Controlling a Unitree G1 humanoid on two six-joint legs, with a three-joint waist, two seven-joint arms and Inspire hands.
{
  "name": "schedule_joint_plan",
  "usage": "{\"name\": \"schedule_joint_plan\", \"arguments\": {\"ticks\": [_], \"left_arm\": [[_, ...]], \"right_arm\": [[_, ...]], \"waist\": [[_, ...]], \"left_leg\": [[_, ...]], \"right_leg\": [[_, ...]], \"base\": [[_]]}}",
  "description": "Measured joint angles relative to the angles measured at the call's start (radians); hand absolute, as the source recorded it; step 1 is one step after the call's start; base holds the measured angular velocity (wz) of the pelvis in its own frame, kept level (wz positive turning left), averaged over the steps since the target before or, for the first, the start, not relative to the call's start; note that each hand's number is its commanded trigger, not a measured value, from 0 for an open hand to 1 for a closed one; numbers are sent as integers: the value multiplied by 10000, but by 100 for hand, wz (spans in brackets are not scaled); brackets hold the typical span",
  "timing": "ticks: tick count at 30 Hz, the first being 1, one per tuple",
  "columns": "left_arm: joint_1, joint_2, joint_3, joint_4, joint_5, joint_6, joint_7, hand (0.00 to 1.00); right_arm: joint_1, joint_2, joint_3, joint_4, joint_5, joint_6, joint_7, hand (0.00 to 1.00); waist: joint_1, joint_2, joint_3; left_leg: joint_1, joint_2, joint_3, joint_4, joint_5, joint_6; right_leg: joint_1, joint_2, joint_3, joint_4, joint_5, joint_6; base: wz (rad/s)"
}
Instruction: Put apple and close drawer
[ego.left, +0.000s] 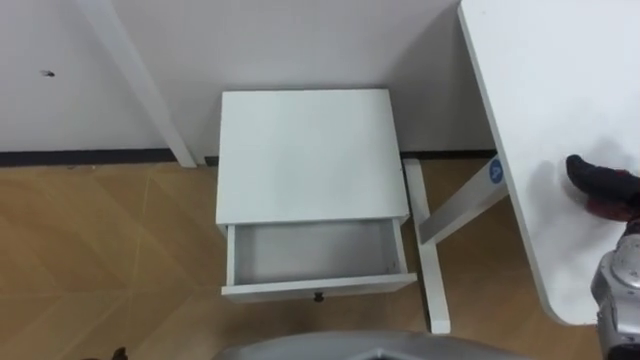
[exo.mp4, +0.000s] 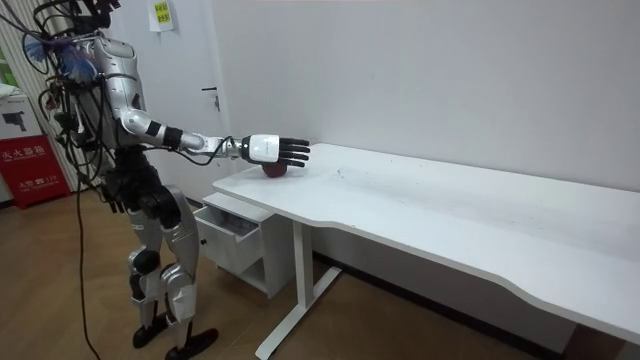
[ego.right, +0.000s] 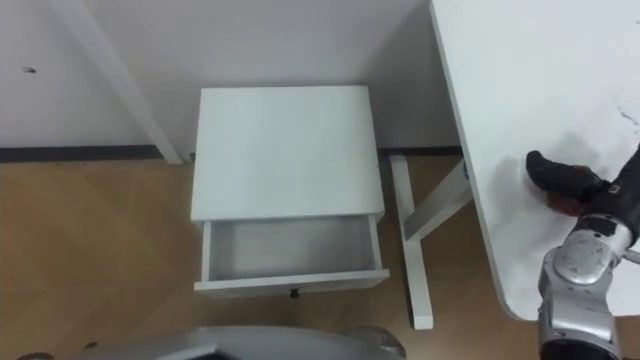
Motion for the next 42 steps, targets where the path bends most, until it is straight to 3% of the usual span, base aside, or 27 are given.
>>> {"name": "schedule_joint_plan", "arguments": {"ticks": [5,12,13,14,21,28,33,38,42], "left_arm": [[48,54,-129,-8,-4,1,12,0],[54,84,-200,-12,-1,3,15,0],[56,84,-200,-12,-2,3,15,0],[63,84,-200,-12,-2,4,15,0],[78,84,-211,13,-24,6,16,0],[-64,46,-485,122,2,17,209,0],[-180,42,-607,416,125,27,233,0],[-229,45,-1279,618,113,23,227,0],[-346,46,-1514,611,133,25,218,0]], "right_arm": [[11,4,138,456,-270,-7,201,0],[-16,98,233,965,-350,-301,526,0],[-18,140,234,1003,-350,-338,545,40],[-17,165,234,1009,-350,-352,559,100],[-185,212,182,1806,-352,-786,435,100],[-495,39,-104,2506,-1464,-795,-253,100],[-472,145,-122,2355,-1905,-779,-345,100],[-235,229,258,1486,-2096,-604,-345,100],[167,682,872,155,-2962,-316,-325,100]], "waist": [[1,-6,-17],[4,-61,-47],[4,-71,-42],[4,-76,-39],[-7,-137,-33],[-10,-144,-45],[17,-75,-82],[40,40,-76],[39,127,-67]], "left_leg": [[14,-1,-13,20,1,0],[45,2,-27,26,1,0],[45,1,-27,23,1,0],[45,1,-27,21,1,0],[45,1,-34,25,0,0],[30,27,-42,38,-15,-27],[106,112,-2,53,-52,-89],[172,166,21,38,-68,-132],[145,183,-1,9,-54,-163]], "right_leg": [[25,-2,1,5,0,0],[64,-3,7,7,1,-1],[64,-3,7,7,1,-1],[63,-3,7,7,1,-1],[63,-2,10,5,1,-2],[161,50,-17,-176,26,-30],[189,134,23,-167,49,-65],[204,189,35,-165,69,-97],[149,219,27,-171,99,-146]], "base": [[0],[0],[0],[0],[0],[0],[-3],[-8],[-4]]}}
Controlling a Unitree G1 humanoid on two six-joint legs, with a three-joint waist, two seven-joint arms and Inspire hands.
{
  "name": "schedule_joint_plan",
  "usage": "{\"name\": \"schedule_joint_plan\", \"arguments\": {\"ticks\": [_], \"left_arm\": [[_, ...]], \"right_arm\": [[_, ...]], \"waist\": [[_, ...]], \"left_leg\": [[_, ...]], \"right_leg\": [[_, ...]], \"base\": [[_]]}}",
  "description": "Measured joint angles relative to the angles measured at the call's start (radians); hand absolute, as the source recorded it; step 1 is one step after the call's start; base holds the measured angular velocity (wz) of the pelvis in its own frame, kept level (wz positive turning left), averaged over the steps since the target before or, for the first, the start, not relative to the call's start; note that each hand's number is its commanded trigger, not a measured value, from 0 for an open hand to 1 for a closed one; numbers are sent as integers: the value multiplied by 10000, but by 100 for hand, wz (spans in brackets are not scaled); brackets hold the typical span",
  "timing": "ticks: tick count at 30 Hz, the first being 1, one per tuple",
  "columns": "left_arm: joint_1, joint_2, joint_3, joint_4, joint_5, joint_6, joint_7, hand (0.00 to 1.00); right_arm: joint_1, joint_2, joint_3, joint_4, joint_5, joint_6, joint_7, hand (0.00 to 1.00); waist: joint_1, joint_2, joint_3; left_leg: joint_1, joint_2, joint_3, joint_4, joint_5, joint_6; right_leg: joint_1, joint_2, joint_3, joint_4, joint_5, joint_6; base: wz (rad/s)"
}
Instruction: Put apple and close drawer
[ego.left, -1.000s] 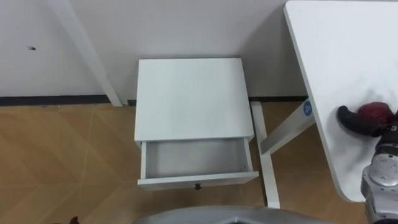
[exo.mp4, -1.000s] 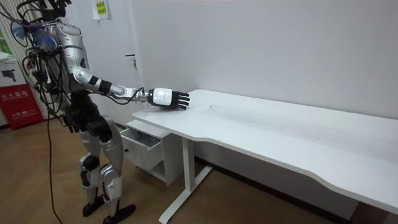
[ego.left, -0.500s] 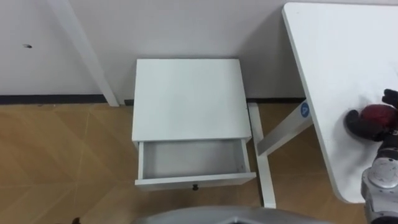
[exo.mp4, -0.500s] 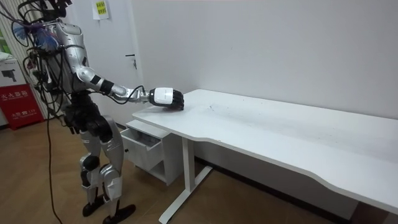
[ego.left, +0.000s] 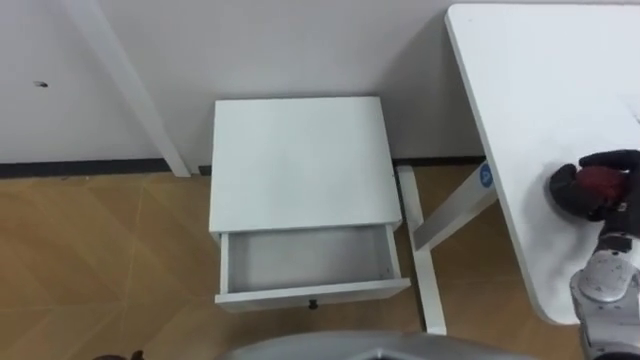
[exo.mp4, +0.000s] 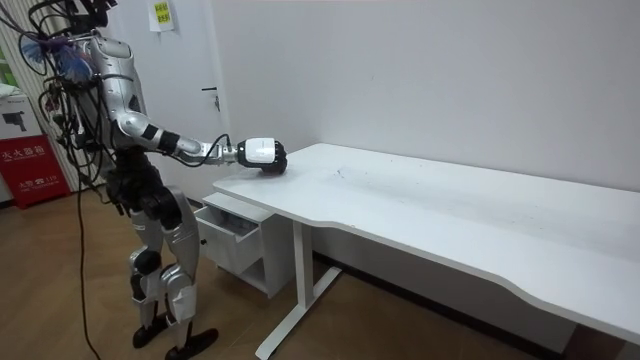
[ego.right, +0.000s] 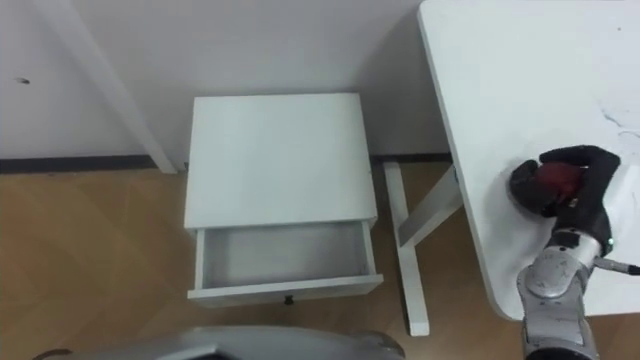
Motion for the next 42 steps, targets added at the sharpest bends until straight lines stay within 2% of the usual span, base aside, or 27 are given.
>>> {"name": "schedule_joint_plan", "arguments": {"ticks": [7,11,14,16,18,22,29,30,31,32,42], "left_arm": [[-474,-81,-352,-18,72,-6,1,0],[-424,-84,-353,-12,183,19,-7,0],[-431,-143,-361,-22,474,49,-13,0],[-494,-251,-368,-20,586,46,-46,0],[-591,-287,-367,-15,639,41,-130,0],[-662,-289,-327,30,643,36,-368,0],[-740,-310,-330,44,650,36,-488,0],[-789,-318,-333,41,647,32,-488,0],[-831,-316,-333,19,648,30,-483,0],[-846,-316,-334,8,648,22,-478,0],[-832,-326,-338,-7,653,-7,-483,0]], "right_arm": [[177,88,1410,-1203,-1018,272,556,100],[120,137,1931,-1659,-1501,449,970,100],[175,160,2706,-1686,-1611,604,1931,100],[189,253,3773,-1663,-1606,779,2731,100],[130,384,4274,-1664,-1622,759,3219,100],[-234,566,4421,-1713,-1636,726,4100,100],[-499,552,4417,-1763,-1645,645,4594,98],[-495,553,4424,-1763,-1645,645,4690,89],[-493,558,4433,-1763,-1646,645,4745,35],[-490,554,4438,-1763,-1646,645,4769,0],[-474,530,4438,-1763,-1648,647,5236,0]], "waist": [[242,-3,-3],[307,-5,-3],[571,-9,4],[851,13,50],[1046,75,95],[1149,102,106],[1200,81,100],[1210,117,124],[1204,125,130],[1200,128,133],[1188,114,125]], "left_leg": [[-248,5,-46,123,-5,-10],[-303,-1,-156,155,-3,-14],[-341,-21,-242,142,1,-22],[-387,-18,-307,150,1,-22],[-496,-23,-389,178,6,-14],[-648,-65,-604,247,46,35],[-652,-100,-716,163,47,36],[-644,-100,-723,161,46,36],[-645,-106,-723,161,46,36],[-647,-111,-723,162,46,36],[-651,-149,-702,175,56,53]], "right_leg": [[-158,-9,-91,31,49,-63],[-151,-11,-250,22,50,-64],[-152,-8,-344,5,49,-64],[-172,-17,-392,-5,49,-64],[-225,-60,-547,-7,47,-61],[-296,-123,-668,-15,46,-58],[-192,-170,-727,-181,39,-48],[-159,-175,-744,-181,36,-43],[-159,-177,-749,-181,27,-28],[-159,-176,-761,-181,21,-18],[-149,-217,-836,-172,8,3]], "base": [[-1],[10],[10],[9],[14],[23],[5],[0],[0],[0],[0]]}}
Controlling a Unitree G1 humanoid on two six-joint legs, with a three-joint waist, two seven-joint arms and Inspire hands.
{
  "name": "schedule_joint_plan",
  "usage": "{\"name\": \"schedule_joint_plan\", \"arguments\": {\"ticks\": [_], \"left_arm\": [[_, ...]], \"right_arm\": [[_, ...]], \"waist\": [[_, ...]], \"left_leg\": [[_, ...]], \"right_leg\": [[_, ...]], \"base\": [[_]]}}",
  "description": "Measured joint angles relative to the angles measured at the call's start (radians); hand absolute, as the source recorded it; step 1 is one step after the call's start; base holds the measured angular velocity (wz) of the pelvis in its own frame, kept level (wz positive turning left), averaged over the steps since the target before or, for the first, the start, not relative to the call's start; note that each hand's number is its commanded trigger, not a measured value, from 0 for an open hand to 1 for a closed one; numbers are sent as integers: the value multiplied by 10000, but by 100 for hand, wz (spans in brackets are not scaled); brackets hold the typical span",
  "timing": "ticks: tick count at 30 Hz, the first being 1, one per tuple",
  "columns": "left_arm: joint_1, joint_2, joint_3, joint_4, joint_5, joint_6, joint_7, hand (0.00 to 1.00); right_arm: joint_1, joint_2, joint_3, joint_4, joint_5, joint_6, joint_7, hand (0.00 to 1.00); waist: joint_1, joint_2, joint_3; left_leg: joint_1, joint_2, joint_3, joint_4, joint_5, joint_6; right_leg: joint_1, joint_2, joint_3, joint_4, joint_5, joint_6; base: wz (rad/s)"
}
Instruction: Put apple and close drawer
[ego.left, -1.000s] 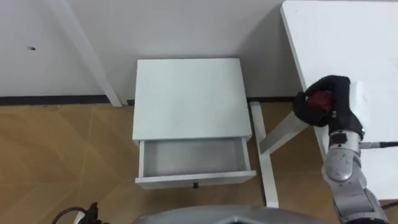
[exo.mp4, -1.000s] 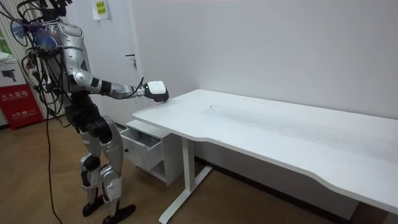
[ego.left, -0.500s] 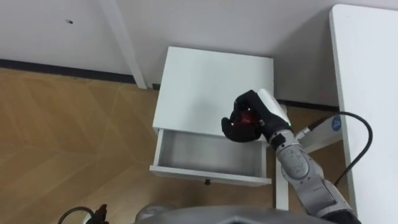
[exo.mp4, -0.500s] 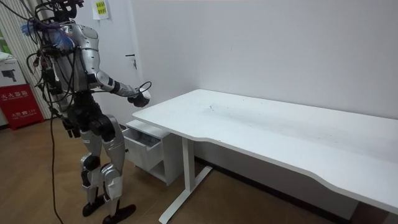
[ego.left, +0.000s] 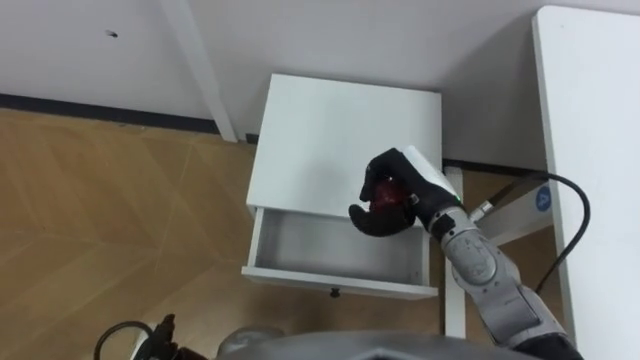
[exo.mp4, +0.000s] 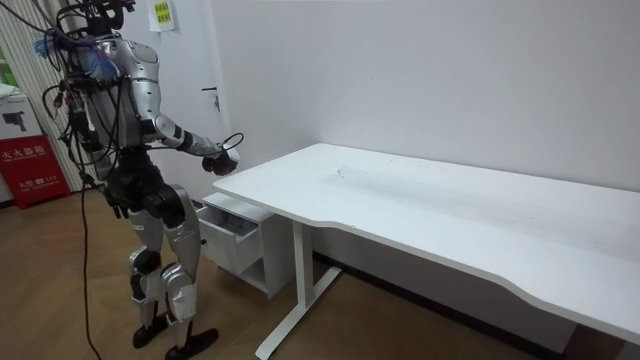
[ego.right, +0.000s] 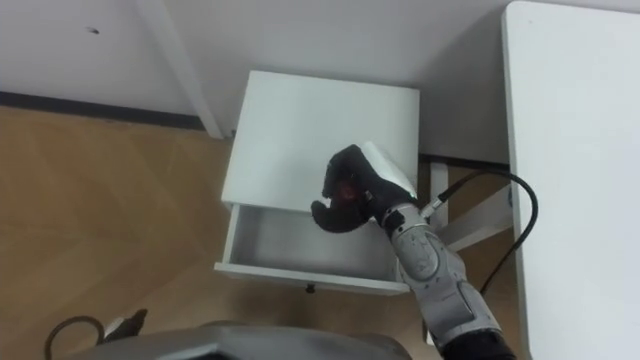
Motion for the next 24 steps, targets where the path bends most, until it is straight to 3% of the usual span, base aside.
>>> {"name": "schedule_joint_plan", "arguments": {"ticks": [6,24], "left_arm": [[17,0,-1,6,0,0,-8,0],[24,2,0,-5,-9,12,42,0]], "right_arm": [[0,2,2,0,-20,3,266,0],[5,2,1,624,-10,75,171,0]], "waist": [[2,-63,-37],[-91,-137,-10]], "left_leg": [[0,-17,-7,13,6,12],[-10,-36,-13,10,7,17]], "right_leg": [[6,-4,-29,12,-3,9],[2,-22,-18,10,-5,13]], "base": [[0],[0]]}}
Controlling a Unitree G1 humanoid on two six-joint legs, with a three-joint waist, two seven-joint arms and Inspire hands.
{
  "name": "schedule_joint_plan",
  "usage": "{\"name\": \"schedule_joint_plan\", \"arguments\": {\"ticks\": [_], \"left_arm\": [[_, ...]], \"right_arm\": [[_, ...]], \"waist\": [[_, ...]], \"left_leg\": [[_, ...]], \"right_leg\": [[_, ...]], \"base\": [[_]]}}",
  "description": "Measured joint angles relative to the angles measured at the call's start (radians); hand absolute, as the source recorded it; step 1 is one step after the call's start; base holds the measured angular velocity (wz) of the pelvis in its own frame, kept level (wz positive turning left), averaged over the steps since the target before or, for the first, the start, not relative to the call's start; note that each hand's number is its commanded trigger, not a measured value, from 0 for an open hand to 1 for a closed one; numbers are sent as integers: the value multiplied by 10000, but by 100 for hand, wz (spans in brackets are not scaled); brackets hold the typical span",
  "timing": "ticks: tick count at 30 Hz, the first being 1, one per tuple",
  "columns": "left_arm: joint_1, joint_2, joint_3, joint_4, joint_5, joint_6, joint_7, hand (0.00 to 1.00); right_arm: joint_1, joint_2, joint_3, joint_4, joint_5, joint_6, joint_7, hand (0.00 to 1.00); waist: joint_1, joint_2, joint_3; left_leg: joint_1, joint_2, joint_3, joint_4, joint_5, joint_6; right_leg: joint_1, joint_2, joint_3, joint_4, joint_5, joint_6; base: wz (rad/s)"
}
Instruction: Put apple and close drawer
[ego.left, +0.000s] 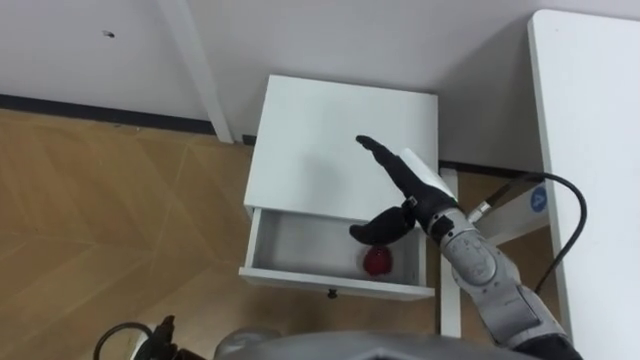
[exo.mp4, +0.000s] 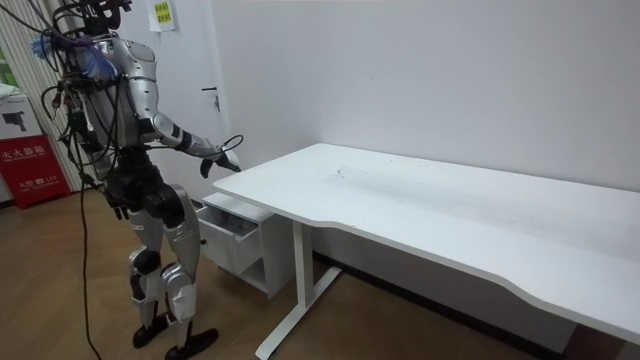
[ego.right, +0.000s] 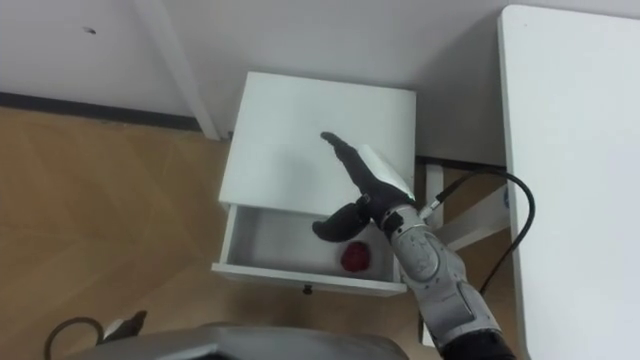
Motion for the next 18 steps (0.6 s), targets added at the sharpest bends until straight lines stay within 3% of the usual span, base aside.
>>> {"name": "schedule_joint_plan", "arguments": {"ticks": [5,7,9,11,12,13,14,15,16,17,18], "left_arm": [[0,-15,11,19,-125,23,131,0],[50,-97,173,53,-129,26,282,0],[164,-180,405,10,-209,35,401,0],[257,-226,441,57,-328,78,440,0],[303,-268,440,57,-353,112,434,0],[186,-298,520,77,-367,96,434,0],[137,-284,628,109,-371,90,440,0],[111,-233,789,228,-426,61,502,0],[-9,-172,828,465,-512,28,562,0],[4,-131,846,532,-556,24,605,0],[-21,31,820,754,-731,47,642,0]], "right_arm": [[4,58,-243,608,732,-13,-335,0],[20,104,-856,1375,916,-208,-926,0],[57,111,-1356,2031,1224,-213,-1310,0],[52,101,-1991,2865,1569,-200,-1623,0],[171,56,-2500,3462,1872,-163,-1890,0],[294,-10,-3094,3991,2035,-150,-2179,0],[301,-11,-3383,4230,2047,-106,-2330,0],[468,-78,-3855,4640,2066,3,-2597,0],[537,-246,-3960,5040,1984,11,-2983,0],[449,-278,-4002,5184,2037,-31,-3146,0],[231,-369,-4050,5686,2311,-116,-3228,0]], "waist": [[-72,53,20],[-117,89,-34],[-186,92,-41],[-480,142,-12],[-676,219,-39],[-837,315,-48],[-882,290,-42],[-919,269,-16],[-963,557,-44],[-938,710,-34],[-1038,863,74]], "left_leg": [[16,4,34,2,5,7],[34,-1,44,27,7,10],[32,-31,59,74,5,11],[-47,-140,226,294,-45,84],[-149,-184,554,473,-148,256],[-159,-239,716,524,-195,330],[-163,-326,740,577,-190,401],[-203,-367,888,912,-281,594],[-388,-149,985,1426,-503,842],[-487,-22,999,1611,-644,857],[-707,203,945,2039,-823,866]], "right_leg": [[8,-14,3,-1,-6,10],[19,-81,-1,25,-13,21],[45,-131,-25,45,-35,57],[-61,-270,-125,468,-136,196],[-519,-476,-141,1530,-396,376],[-1499,-779,-76,3531,-527,501],[-2132,-995,87,4779,-392,432],[-3521,-1349,601,6991,592,346],[-4790,-1286,1182,8858,2363,521],[-5487,-1149,1433,10072,2579,394],[-6836,-978,1689,13351,1917,138]], "base": [[0],[0],[5],[19],[28],[26],[12],[-16],[-41],[-65],[-45]]}}
